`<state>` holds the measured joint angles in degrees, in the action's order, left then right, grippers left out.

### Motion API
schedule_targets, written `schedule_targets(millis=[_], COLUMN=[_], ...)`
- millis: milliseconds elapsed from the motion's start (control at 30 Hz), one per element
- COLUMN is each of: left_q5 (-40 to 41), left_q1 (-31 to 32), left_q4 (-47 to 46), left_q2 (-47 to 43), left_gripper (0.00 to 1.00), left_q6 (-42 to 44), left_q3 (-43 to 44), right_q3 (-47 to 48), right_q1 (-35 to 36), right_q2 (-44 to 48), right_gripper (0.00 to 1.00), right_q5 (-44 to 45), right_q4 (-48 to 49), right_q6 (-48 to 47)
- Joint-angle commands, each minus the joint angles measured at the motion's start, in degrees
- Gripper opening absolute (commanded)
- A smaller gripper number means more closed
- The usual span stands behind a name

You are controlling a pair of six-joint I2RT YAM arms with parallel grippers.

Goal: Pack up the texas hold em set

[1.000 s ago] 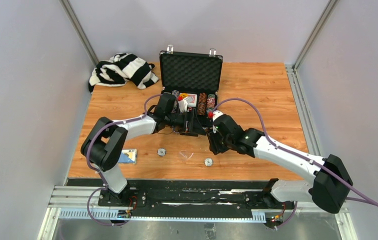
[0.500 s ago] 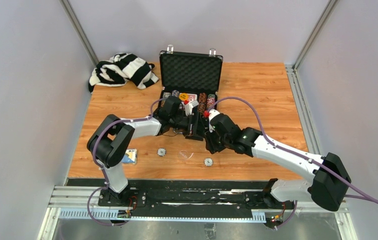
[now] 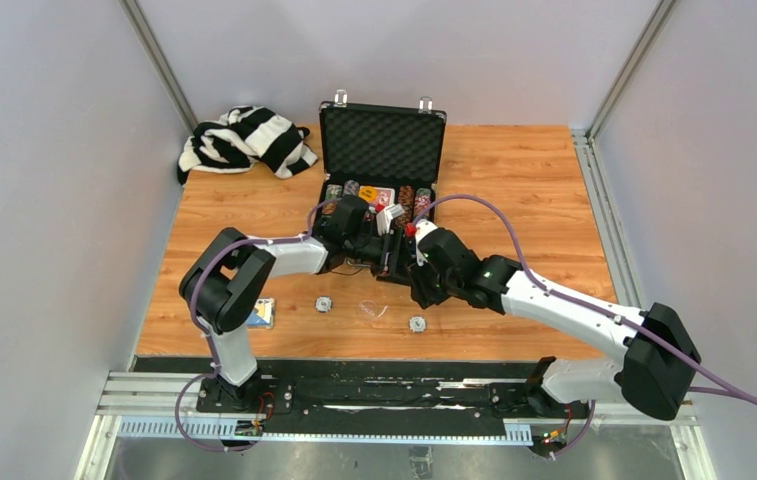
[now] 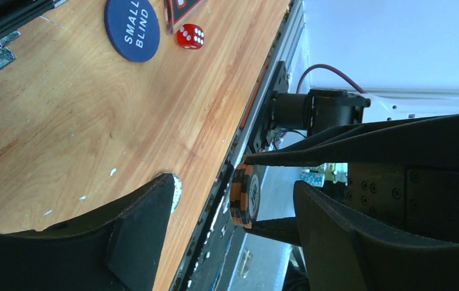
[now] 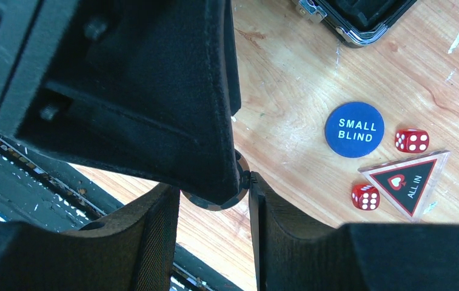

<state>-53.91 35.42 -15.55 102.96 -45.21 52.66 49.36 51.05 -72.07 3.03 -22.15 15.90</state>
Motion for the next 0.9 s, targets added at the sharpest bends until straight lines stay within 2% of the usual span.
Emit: schedule_targets(millis=[0,200,600,633,767,800,867], left_q5=[-1.3,-1.7,-1.6,-1.6,-1.8,-2.0,-2.0], left_q1=[1.2,1.6,1.8,1.8,1.8,1.8,1.9], left_q4=[-1.3,-1.4,-2.3,-2.4,-3.1,-3.1,-3.1], left_q2=[1.2,1.2,2.3,2.4,2.7,2.7,2.5], left_gripper=[0.75,0.63,0.46,0.41,0.04,0.01,0.0], left_q6=[0.6,0.7,0.4,0.3,-0.1,0.1,0.2], left_q3=[0.7,0.9,-0.2,-0.2,-0.4,-0.4,-0.5], right_q3=[2.6,2.6,2.8,2.9,2.9,2.9,2.9], right_q1=[0.9,0.9,0.9,0.9,0.9,0.9,0.9], right_q2=[-0.4,-0.6,-1.6,-1.7,-1.9,-2.0,-1.9], right_gripper=[0.38,0.38,0.38,0.38,0.38,0.38,0.38], right_q5=[0.5,1.2,1.3,1.2,1.1,1.2,1.3], right_q4=[1.2,1.3,1.9,1.9,2.0,2.0,2.0], right_q6=[-0.6,-0.9,-1.0,-1.0,-0.9,-1.0,-1.0])
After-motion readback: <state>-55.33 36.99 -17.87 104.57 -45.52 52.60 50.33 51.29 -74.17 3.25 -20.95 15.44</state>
